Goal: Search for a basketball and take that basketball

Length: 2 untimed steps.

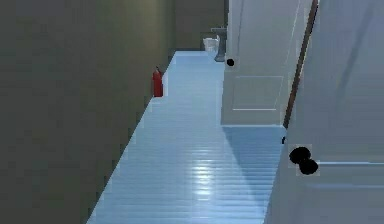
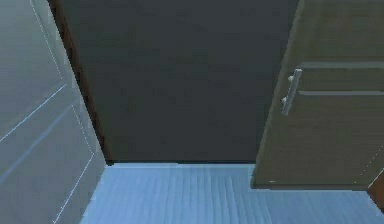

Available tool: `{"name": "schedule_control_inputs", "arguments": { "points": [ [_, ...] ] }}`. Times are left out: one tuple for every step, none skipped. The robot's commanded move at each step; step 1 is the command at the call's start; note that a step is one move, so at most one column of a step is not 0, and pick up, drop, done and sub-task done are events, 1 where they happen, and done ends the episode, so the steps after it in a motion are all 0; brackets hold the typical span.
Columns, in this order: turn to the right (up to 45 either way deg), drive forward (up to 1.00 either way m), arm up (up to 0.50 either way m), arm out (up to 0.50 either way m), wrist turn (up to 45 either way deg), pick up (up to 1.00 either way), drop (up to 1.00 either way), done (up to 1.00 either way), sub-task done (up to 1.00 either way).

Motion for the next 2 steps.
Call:
{"name": "schedule_control_inputs", "arguments": {
  "points": [
    [0.0, 0.25, 0.0, 0.0, 0.0, 0.0, 0.0, 0.0, 0.0],
    [0.0, 0.8, 0.0, 0.0, 0.0, 0.0, 0.0, 0.0, 0.0]
  ]
}}
